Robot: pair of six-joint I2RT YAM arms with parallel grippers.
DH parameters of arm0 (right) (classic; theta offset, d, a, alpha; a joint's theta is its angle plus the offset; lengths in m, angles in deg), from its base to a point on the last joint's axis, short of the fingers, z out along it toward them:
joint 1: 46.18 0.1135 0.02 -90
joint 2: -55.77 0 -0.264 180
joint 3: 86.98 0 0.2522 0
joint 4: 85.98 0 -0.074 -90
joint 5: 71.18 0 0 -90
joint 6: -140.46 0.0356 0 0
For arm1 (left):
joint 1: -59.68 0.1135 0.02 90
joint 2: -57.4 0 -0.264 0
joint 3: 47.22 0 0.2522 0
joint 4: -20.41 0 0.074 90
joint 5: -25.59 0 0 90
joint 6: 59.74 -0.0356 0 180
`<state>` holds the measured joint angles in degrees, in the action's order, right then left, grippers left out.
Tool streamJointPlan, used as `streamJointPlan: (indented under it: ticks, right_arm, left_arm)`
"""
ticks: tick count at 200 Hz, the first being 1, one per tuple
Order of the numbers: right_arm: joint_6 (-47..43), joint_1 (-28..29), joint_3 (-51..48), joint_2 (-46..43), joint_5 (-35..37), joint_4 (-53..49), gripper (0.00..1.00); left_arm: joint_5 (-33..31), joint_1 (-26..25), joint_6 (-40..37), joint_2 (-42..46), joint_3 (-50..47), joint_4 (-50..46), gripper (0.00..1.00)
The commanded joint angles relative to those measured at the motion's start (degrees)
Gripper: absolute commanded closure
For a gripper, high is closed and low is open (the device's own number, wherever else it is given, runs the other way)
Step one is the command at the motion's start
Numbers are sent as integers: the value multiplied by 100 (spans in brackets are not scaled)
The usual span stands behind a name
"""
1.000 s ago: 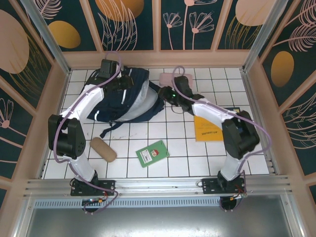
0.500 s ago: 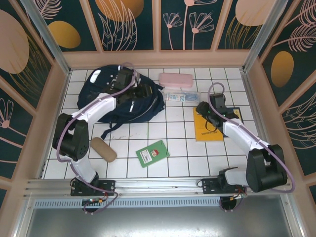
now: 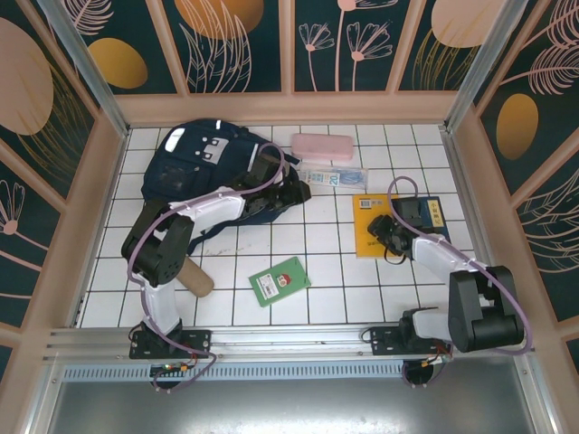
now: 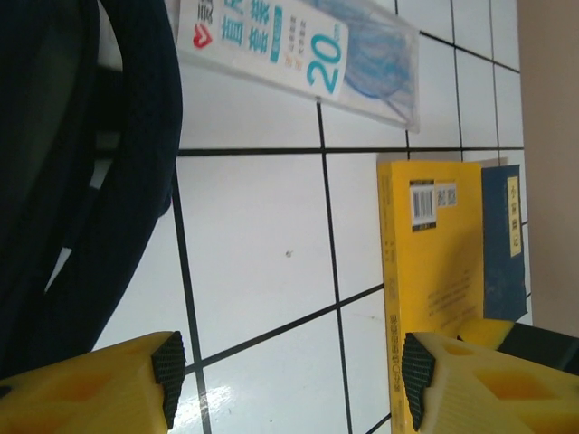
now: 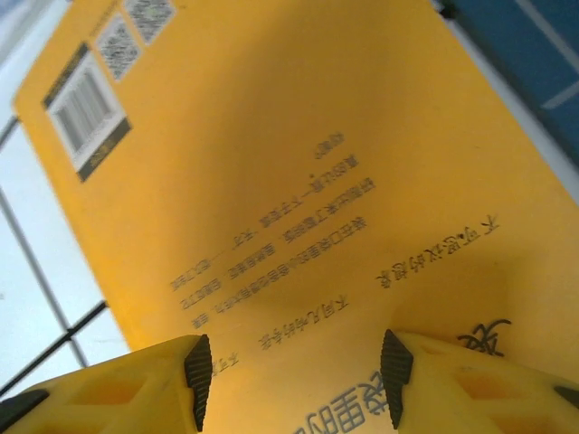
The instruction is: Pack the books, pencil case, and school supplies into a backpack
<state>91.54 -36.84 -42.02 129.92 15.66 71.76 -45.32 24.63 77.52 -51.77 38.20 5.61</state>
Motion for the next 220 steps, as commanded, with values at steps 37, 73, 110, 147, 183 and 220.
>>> streamJointPlan:
  ticks: [37,73,110,147,183,220]
  right_arm:
    - [866,1159,113,560,-430,581,45]
    - [712,1246,488,574,-174,234,44]
    - [259,1076,788,74,652,-424,40]
    - [-84,270,430,51,449,-212,39]
    - [-389,-88,342,468,157,235,40]
    - [-467,-220,393,903,49,501,40]
  left_arm:
    - [58,-125,123,-148,-55,297,35]
    - [157,-209,36,-322,38,288,35]
    - [272,-308,-164,-608,355,229,36]
    - [335,-421,-510,-1142,1001,61,40]
    - [405,-485,-786,-1718,1681,-133,44]
    - [522,-538,-910,-2232,2162,-291,47]
